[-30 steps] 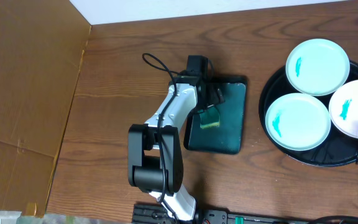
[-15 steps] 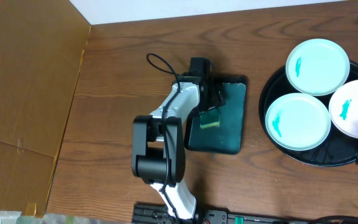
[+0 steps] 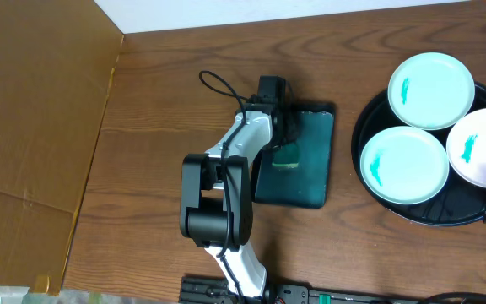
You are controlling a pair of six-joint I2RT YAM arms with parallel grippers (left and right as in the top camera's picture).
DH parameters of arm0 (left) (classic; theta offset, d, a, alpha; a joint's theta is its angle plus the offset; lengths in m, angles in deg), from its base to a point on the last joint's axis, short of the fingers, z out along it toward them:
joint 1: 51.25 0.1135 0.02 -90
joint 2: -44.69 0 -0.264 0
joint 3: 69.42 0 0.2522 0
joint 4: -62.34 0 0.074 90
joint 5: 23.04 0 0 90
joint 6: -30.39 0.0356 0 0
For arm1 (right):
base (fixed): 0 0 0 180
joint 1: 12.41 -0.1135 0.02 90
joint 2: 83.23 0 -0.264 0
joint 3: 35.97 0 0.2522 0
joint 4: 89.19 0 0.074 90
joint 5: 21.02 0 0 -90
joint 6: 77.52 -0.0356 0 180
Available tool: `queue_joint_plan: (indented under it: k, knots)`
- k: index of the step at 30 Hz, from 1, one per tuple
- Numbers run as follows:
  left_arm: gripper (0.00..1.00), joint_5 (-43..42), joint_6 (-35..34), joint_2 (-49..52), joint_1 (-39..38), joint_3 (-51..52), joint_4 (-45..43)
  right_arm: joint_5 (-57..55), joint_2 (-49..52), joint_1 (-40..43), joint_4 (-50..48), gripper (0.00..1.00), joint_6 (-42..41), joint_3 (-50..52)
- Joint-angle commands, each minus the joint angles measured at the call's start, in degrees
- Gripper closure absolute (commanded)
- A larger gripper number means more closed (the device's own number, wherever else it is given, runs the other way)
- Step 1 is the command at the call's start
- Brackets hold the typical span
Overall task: Clean dirty plates on tray and stack at the side
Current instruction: 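Lower the left gripper and grasp the green sponge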
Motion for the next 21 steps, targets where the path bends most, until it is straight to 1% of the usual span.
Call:
queue_joint_plan:
  k: [1, 4, 5, 7, 8, 9, 11, 17, 21]
  knots:
    - [0.92, 0.39, 0.13, 0.26, 0.17, -1.29, 1.11, -0.31, -0.35, 0.35, 0.24, 0.01, 0.48, 0.07]
    - [0.93, -1.2, 0.13, -0.76, 0.17, -1.29, 2.99, -0.31, -0.35, 0.35, 0.24, 0.01, 0.48, 0.07]
    - [0.86, -2.19, 0.13, -1.29, 0.17, -1.31, 3.52, -0.31, -0.35, 0.35, 0.24, 0.01, 0.48, 0.07]
    - [0.34, -4.66, 0.13, -2.62, 0.17, -1.31, 4.98, -0.31, -0.35, 0.35, 0.24, 0.01, 0.48, 0.07]
    - [0.2, -5.66, 0.13, -3.23, 0.17, -1.31, 5.79, -0.31, -0.35, 0.35, 0.24, 0.01, 0.46, 0.07]
    - [0.12, -6.58, 0.13, -3.78, 0.17, -1.31, 6.69, -0.31, -0.35, 0.35, 0.24, 0.01, 0.46, 0.07]
    - [0.1, -7.34, 0.13, -4.72, 0.17, -1.31, 8.57, -0.31, -0.35, 0.35, 0.24, 0.01, 0.48, 0.07]
    - [0.1, -7.28, 1.07, -5.09, 0.17, -1.29, 15.1, -0.31, -0.35, 0.35, 0.24, 0.01, 0.48, 0.07]
    - [0.1, -7.3, 1.22, -4.94, 0.17, -1.05, 17.55, -0.31, -0.35, 0.35, 0.24, 0.01, 0.48, 0.07]
